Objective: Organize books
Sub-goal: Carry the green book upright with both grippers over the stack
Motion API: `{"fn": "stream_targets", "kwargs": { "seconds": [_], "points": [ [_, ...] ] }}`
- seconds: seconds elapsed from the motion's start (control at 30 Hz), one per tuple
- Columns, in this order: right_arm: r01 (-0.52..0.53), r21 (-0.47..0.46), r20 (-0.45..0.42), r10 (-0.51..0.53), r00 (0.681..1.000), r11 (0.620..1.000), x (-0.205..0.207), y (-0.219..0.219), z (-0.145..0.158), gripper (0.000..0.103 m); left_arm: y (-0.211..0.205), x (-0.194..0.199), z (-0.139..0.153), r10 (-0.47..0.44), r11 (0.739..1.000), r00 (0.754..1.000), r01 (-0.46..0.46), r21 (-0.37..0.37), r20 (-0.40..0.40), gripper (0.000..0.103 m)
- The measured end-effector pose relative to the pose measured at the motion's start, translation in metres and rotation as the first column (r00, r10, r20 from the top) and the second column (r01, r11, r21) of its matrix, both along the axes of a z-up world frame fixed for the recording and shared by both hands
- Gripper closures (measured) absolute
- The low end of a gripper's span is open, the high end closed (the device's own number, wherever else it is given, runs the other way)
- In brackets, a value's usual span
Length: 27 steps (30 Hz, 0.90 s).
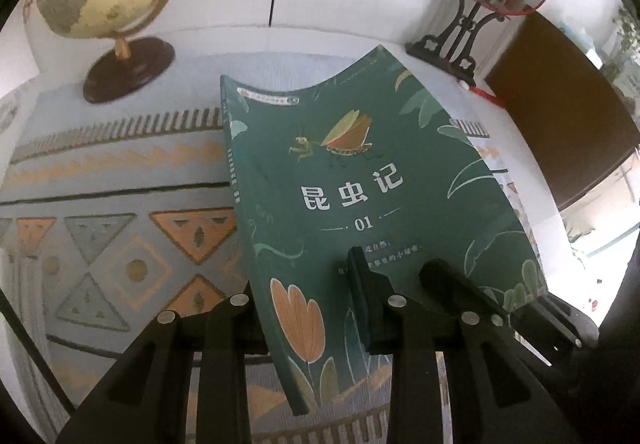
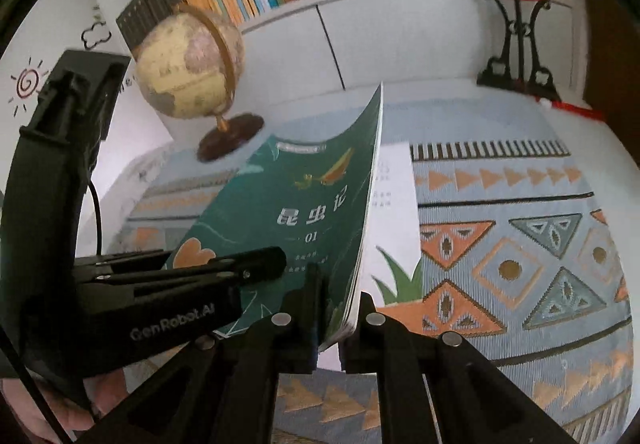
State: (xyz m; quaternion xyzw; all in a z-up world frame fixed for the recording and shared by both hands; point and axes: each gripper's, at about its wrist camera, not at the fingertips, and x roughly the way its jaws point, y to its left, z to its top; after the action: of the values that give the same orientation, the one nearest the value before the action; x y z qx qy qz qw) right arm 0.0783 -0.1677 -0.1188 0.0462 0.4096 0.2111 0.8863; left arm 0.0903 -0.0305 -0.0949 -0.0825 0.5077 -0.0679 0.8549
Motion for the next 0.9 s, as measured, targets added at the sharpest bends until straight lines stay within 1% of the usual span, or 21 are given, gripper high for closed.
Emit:
{"fn": "stream_targets", "kwargs": {
  "seconds": [0.07,0.2,0.3,0.4,0.47,0.53,0.63,0.7,0.8,0.9],
  "points": [
    [-0.008,-0.014,0.027,0.008,1.0,1.0,-0.008,0.002,0.005,0.097,0.004,-0.005,0.005,0.0,1.0,1.0,0.0,0.006,0.003,0.077],
    [-0.026,-0.015,0.045,0.027,0.999,1.0,-0.021,0.012,0.014,0.097,0.025,-0.022,0.012,0.03,0.998,1.0,-0.03,-0.058,-0.002,0.077],
    [-0.054,-0.006,0.065,0.054,0.996,0.999,-0.035,0.024,0.023,0.097,0.042,-0.037,0.021,0.053,0.997,0.998,-0.052,-0.064,0.015,0.077],
    [-0.078,0.058,0.056,0.075,0.996,0.995,-0.047,0.037,0.032,0.096,0.063,-0.054,0.029,0.075,0.994,0.997,-0.072,-0.081,0.035,0.077],
    [-0.098,0.104,0.056,0.092,0.994,0.99,-0.055,0.044,0.037,0.096,0.082,-0.067,0.035,0.104,0.986,0.994,-0.098,-0.132,0.038,0.077],
    [-0.128,0.108,0.075,0.12,0.99,0.986,-0.065,0.055,0.043,0.096,0.098,-0.08,0.042,0.128,0.981,0.99,-0.119,-0.153,0.053,0.077],
    [-0.173,0.131,0.098,0.161,0.982,0.976,-0.082,0.075,0.054,0.096,0.12,-0.103,0.054,0.149,0.979,0.985,-0.136,-0.152,0.084,0.077],
    [-0.204,0.144,0.105,0.19,0.976,0.968,-0.094,0.093,0.061,0.095,0.141,-0.12,0.062,0.172,0.974,0.98,-0.155,-0.165,0.098,0.077],
    [-0.245,0.192,0.101,0.229,0.968,0.95,-0.106,0.116,0.067,0.095,0.173,-0.141,0.068,0.216,0.96,0.971,-0.193,-0.2,0.101,0.077],
    [-0.298,0.207,0.111,0.28,0.954,0.932,-0.121,0.142,0.072,0.094,0.206,-0.164,0.078,0.273,0.946,0.955,-0.244,-0.213,0.118,0.077]
  ]
}}
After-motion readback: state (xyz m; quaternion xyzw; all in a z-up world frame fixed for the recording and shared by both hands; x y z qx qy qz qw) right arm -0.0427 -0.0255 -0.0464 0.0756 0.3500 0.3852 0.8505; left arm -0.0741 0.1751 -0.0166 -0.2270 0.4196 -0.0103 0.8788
